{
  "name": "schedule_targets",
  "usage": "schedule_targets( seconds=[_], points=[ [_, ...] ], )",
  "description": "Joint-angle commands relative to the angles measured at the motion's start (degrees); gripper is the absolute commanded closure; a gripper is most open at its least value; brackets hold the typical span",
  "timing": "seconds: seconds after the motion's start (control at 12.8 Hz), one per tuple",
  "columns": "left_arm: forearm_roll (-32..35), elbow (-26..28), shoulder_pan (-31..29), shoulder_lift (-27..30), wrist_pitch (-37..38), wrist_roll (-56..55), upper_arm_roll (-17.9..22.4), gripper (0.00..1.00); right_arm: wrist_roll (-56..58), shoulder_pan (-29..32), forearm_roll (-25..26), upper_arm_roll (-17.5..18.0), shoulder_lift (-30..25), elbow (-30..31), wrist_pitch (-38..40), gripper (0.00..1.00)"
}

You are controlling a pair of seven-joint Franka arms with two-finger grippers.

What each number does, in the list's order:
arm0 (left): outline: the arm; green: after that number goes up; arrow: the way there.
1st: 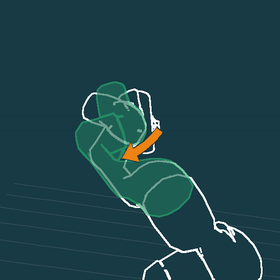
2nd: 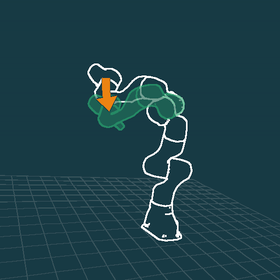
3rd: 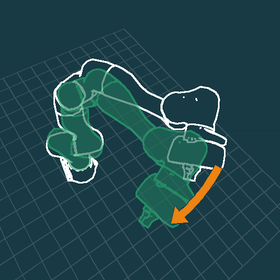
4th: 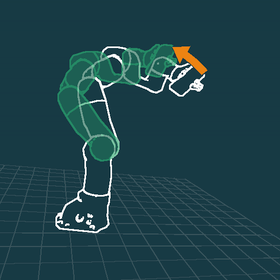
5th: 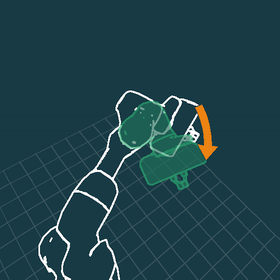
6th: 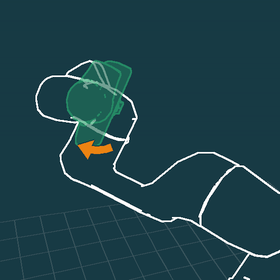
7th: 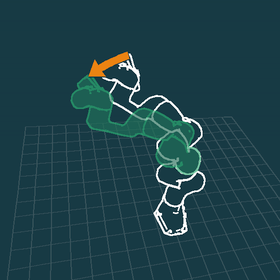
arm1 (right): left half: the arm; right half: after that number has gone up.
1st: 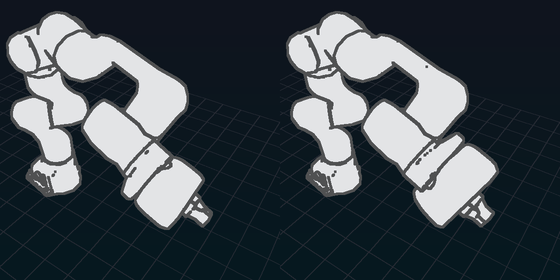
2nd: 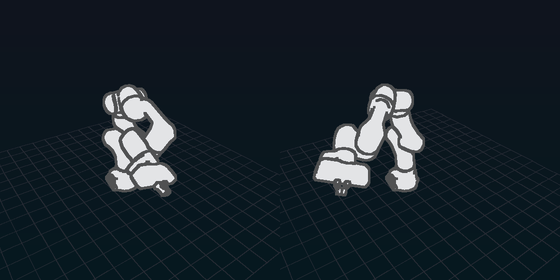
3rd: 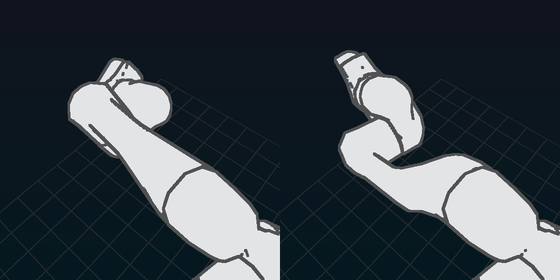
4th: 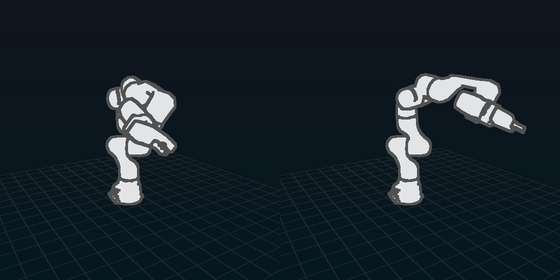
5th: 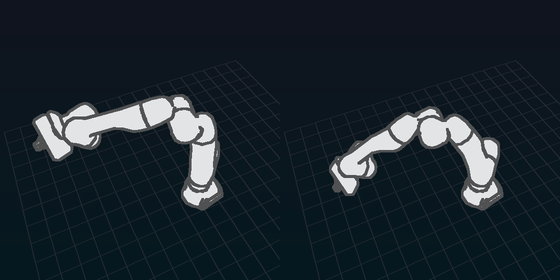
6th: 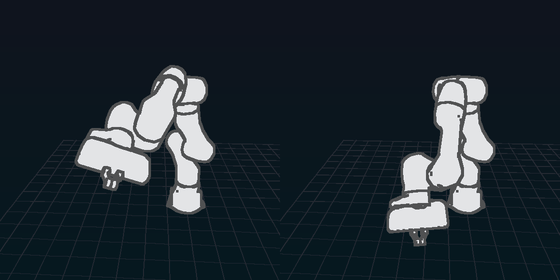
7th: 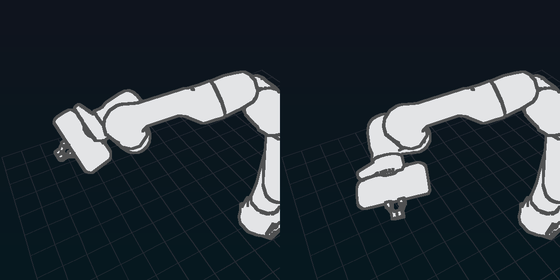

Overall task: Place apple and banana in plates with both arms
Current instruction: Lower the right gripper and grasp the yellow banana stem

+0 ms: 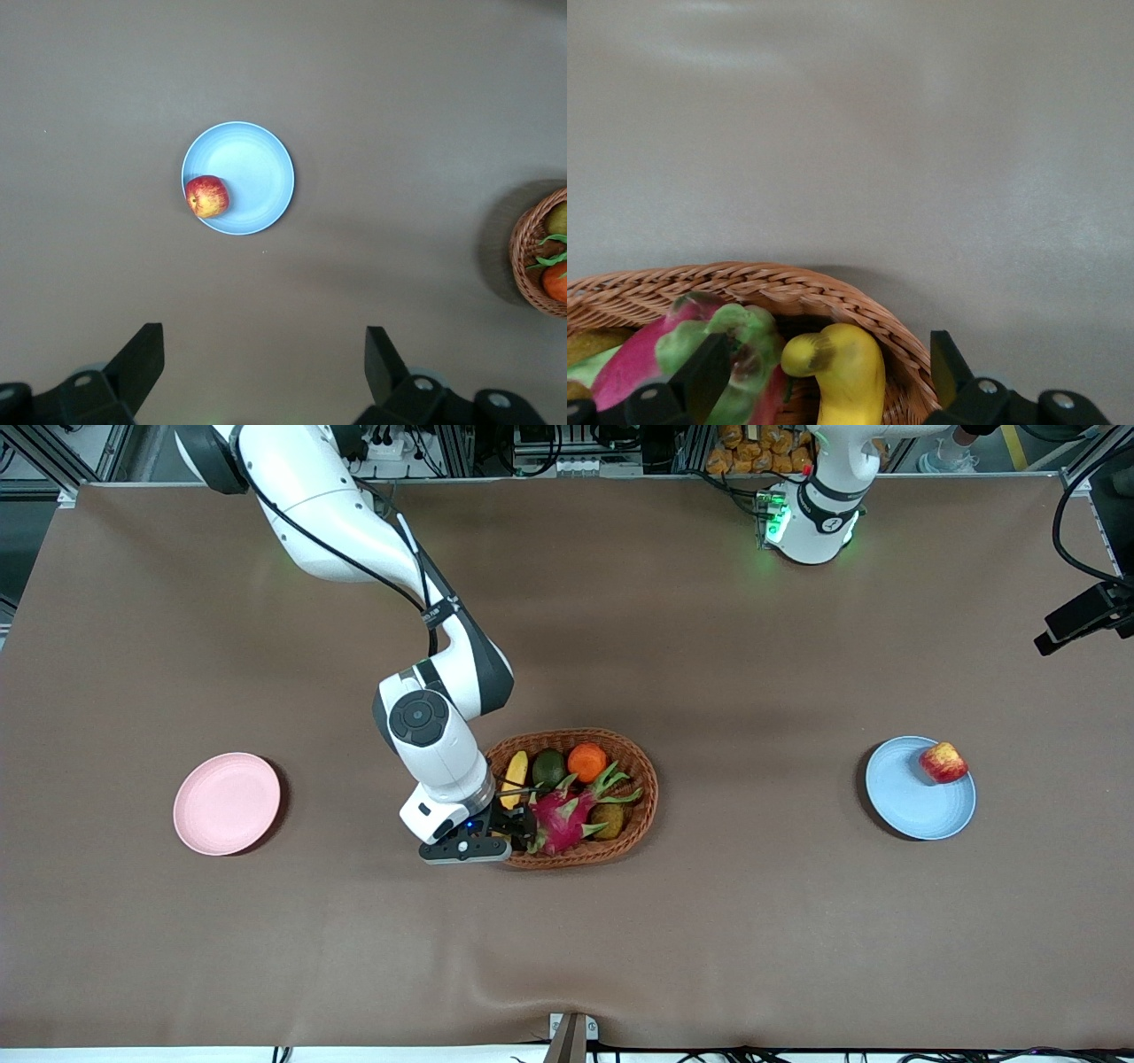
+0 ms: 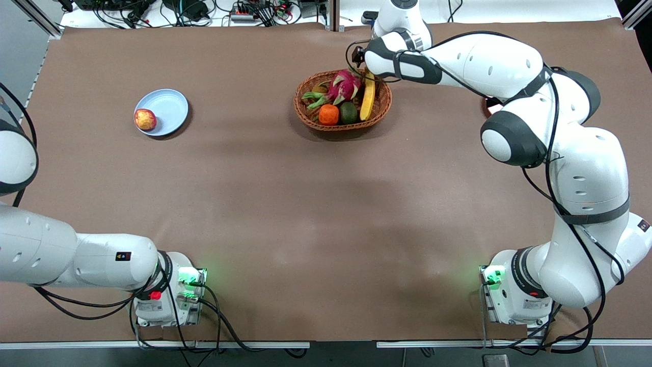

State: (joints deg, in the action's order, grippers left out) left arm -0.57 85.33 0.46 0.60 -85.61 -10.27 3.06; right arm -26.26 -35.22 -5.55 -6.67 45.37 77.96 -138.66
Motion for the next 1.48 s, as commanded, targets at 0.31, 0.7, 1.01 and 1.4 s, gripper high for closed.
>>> schedule_targets(
  seconds=[0.31, 0.7, 1.01, 1.4],
  points=[
    [-0.4, -0.07, 0.07, 0.37, 0.01, 0.6, 0.45, 0.0, -2.56, -0.29, -0.52, -0.54, 1.04, 0.61, 0.15, 0.14],
    [0.13, 0.27, 0.33, 0.37, 0.44, 0.25, 0.45, 0.0, -4.5, -0.55, -0.61, -0.54, 1.92, 0.52, 0.06, 0.26],
    [0.13, 0.63, 0.51, 0.45, 1.24, 0.43, 0.01, 0.0, -9.6, -1.43, -0.52, -0.54, 2.71, 0.44, -0.12, 0.33],
    [0.05, 0.71, 0.95, 0.37, 1.15, 0.6, -0.86, 0.0, -8.72, -2.13, 0.36, -0.62, 2.53, 0.26, -0.03, 0.46]
  ],
)
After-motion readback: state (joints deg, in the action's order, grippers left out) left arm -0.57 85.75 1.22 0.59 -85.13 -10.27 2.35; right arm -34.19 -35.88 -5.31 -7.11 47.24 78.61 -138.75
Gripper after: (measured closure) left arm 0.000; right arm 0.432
